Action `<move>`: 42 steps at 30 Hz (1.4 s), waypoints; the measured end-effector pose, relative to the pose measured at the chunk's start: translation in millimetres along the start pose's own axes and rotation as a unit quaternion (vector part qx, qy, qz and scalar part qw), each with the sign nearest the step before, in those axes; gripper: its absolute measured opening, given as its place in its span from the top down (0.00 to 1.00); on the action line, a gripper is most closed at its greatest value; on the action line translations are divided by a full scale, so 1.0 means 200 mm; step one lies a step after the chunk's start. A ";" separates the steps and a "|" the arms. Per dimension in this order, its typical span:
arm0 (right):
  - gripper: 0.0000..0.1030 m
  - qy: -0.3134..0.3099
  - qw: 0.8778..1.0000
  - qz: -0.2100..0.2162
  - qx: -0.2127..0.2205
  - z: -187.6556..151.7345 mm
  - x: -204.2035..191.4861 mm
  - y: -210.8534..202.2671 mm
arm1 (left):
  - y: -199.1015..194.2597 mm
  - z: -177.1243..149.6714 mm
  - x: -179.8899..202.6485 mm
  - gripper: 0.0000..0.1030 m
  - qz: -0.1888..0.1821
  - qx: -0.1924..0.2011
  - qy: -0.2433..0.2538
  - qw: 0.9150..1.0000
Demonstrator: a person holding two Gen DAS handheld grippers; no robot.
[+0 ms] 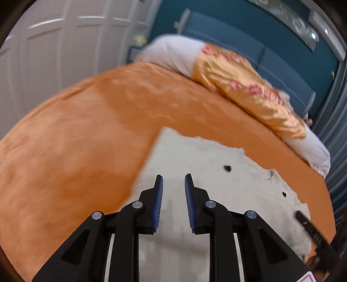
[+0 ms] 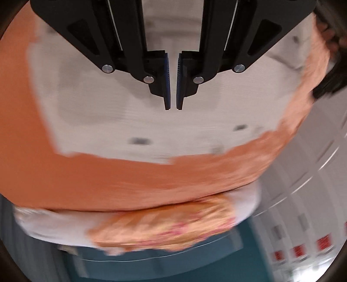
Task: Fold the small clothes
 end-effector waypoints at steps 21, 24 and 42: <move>0.43 0.115 0.985 -0.124 0.022 -0.23 0.64 -0.27 | 0.02 -0.17 -0.17 0.61 0.060 0.012 0.014 0.998; 0.72 0.105 0.988 -0.108 0.017 -0.24 0.57 -0.25 | 0.06 -0.23 -0.16 0.65 0.080 -0.004 0.043 0.996; 0.73 0.121 0.985 -0.106 0.067 -0.23 0.56 -0.63 | -0.08 -0.30 -0.26 0.63 0.109 -0.008 0.048 0.993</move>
Point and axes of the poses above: each gripper's, at about its wrist camera, not at the fingertips, and y roughly the way its jaws point, x to its right, z to its top, the point moved 4 cm from there along y, roughly the way its jaws point, and after that the axes turned 1 degree about z, right-handed, at the moved point
